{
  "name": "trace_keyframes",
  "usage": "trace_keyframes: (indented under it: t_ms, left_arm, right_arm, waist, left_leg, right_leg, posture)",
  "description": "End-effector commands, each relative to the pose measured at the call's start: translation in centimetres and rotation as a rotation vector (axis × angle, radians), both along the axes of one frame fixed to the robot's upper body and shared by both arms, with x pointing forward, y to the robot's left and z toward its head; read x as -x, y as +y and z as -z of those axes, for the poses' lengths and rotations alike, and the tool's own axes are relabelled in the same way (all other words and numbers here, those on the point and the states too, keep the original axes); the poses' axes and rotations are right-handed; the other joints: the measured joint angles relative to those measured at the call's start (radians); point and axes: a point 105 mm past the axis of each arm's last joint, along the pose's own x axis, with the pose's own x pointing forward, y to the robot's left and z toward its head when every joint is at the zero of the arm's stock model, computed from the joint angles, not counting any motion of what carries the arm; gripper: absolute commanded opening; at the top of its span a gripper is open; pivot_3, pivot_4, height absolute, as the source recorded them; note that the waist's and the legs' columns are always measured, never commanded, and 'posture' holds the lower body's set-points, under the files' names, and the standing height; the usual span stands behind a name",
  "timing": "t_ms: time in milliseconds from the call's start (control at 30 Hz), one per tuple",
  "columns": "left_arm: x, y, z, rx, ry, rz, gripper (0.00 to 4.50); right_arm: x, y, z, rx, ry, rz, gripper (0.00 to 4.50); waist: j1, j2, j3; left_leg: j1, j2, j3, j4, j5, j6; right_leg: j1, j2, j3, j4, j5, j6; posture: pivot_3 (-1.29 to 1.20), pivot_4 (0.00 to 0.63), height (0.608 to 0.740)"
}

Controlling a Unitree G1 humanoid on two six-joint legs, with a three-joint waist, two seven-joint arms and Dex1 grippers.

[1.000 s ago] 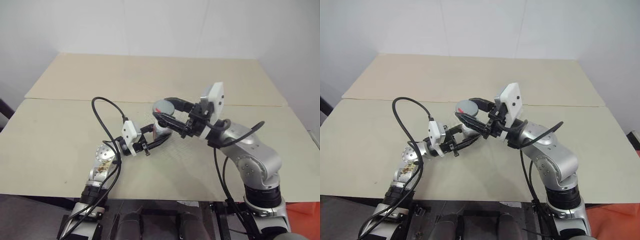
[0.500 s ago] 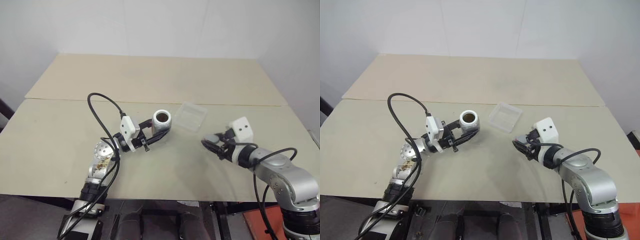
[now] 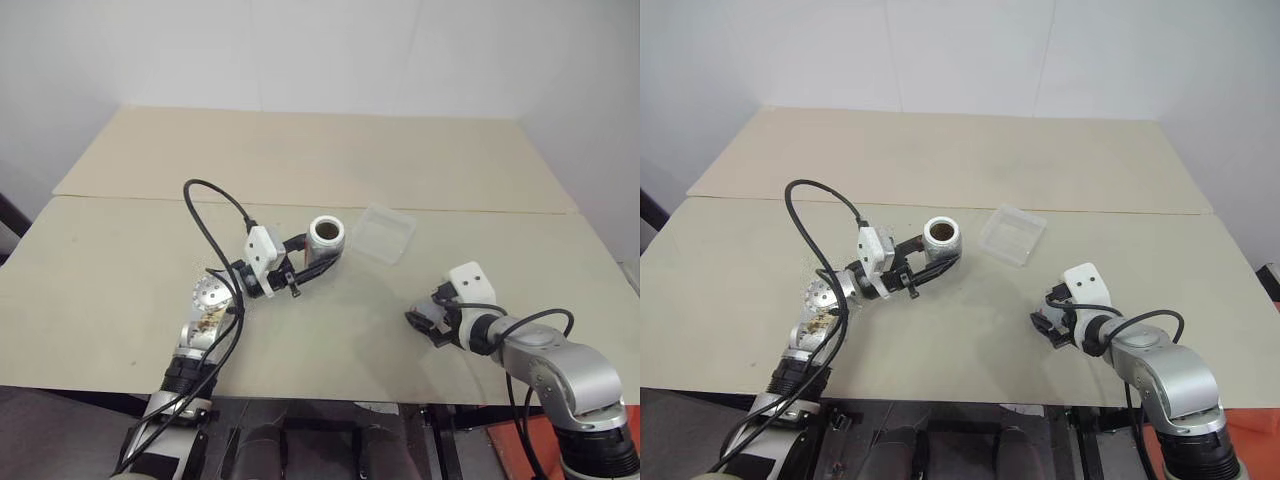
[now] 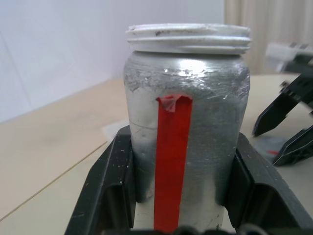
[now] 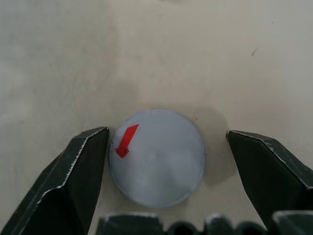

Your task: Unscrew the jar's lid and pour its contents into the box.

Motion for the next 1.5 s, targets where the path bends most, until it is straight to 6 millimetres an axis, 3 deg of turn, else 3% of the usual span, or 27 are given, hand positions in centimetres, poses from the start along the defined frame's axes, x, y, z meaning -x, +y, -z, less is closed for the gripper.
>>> trace_keyframes:
  t_ms: [33, 200, 367, 500, 733, 833, 967, 1467, 1500]
  left_arm:
    - [-1.3, -0.6, -1.4, -0.034, -0.054, -0.054, 1.93]
    - [-5.1, -2.1, -1.9, -0.098, -0.047, -0.191, 1.93]
    - [-8.3, -4.1, -3.1, -0.198, -0.105, -0.286, 1.93]
    - [-9.7, -6.4, -4.6, -0.441, -0.362, -0.340, 1.93]
    - [-10.2, -10.1, -7.2, -0.913, -1.047, -0.407, 1.93]
    - [-9.8, -11.5, -7.0, -1.110, -1.373, -0.356, 1.93]
    - [-9.5, -12.4, -5.9, -1.268, -1.591, -0.267, 1.93]
    - [-9.9, -11.7, -5.9, -1.311, -1.562, -0.290, 1.93]
    - [-10.1, -11.5, -6.0, -1.269, -1.465, -0.328, 1.93]
  right_arm:
    - [-1.2, -0.2, -4.2, 0.017, -0.188, 0.027, 4.48]
    - [-1.8, 0.6, -7.0, 0.019, -0.329, 0.035, 4.48]
    - [-1.7, 1.2, -7.7, 0.016, -0.370, 0.028, 4.48]
    - [-1.4, 1.5, -7.9, -0.001, -0.377, 0.026, 4.48]
    - [-0.6, 2.2, -7.7, -0.030, -0.384, 0.042, 4.48]
    - [-0.1, 2.1, -7.8, -0.049, -0.395, 0.070, 4.48]
    - [0.4, 2.2, -8.1, -0.088, -0.408, 0.106, 4.48]
    - [0.9, 2.2, -8.0, -0.109, -0.401, 0.156, 4.48]
    - [0.8, 2.2, -8.0, -0.101, -0.400, 0.151, 4.48]
  waist:
    - [0.000, 0.000, 0.000]
    - [0.009, 0.000, 0.000]
    - [0.012, 0.000, 0.000]
    - [0.011, -0.001, 0.001]
    - [0.012, -0.001, 0.001]
    - [0.012, -0.002, 0.001]
    - [0.009, -0.002, 0.001]
    - [0.011, -0.002, 0.001]
    - [0.011, -0.002, 0.001]
  left_leg:
    - [0.000, 0.000, 0.000, 0.000, 0.000, 0.000]
    - [-0.001, -0.001, -0.001, 0.000, 0.000, 0.000]
    - [-0.004, -0.002, -0.002, 0.000, 0.000, 0.000]
    - [-0.005, -0.004, -0.002, 0.000, 0.000, 0.001]
    - [-0.006, -0.005, -0.003, 0.000, 0.000, 0.001]
    - [-0.007, -0.006, -0.003, 0.000, -0.001, 0.001]
    - [-0.007, -0.006, -0.003, 0.000, -0.001, 0.001]
    - [-0.011, -0.007, -0.003, 0.001, 0.000, 0.001]
    - [-0.011, -0.007, -0.003, 0.001, 0.000, 0.001]
  right_leg:
    - [0.000, 0.000, 0.000, 0.000, 0.000, 0.000]
    - [0.000, 0.000, 0.000, 0.000, 0.000, 0.001]
    - [-0.001, -0.001, -0.001, -0.003, 0.001, 0.002]
    - [-0.001, -0.002, -0.002, -0.004, 0.001, 0.003]
    - [-0.002, -0.003, -0.002, -0.004, 0.000, 0.005]
    - [-0.003, -0.004, -0.002, -0.003, 0.000, 0.005]
    - [-0.004, -0.004, -0.001, -0.002, 0.000, 0.006]
    - [-0.008, -0.005, -0.001, -0.001, 0.000, 0.005]
    - [-0.008, -0.005, -0.001, -0.001, 0.000, 0.005]
  posture:
    - [0.00, 0.150, 0.740]
    - [0.00, 0.150, 0.740]
    - [0.00, 0.150, 0.740]
    - [0.00, 0.150, 0.740]
    - [0.00, 0.150, 0.740]
    - [0.00, 0.150, 0.740]
    - [0.00, 0.150, 0.740]
    - [0.00, 0.150, 0.740]
    - [0.00, 0.150, 0.740]
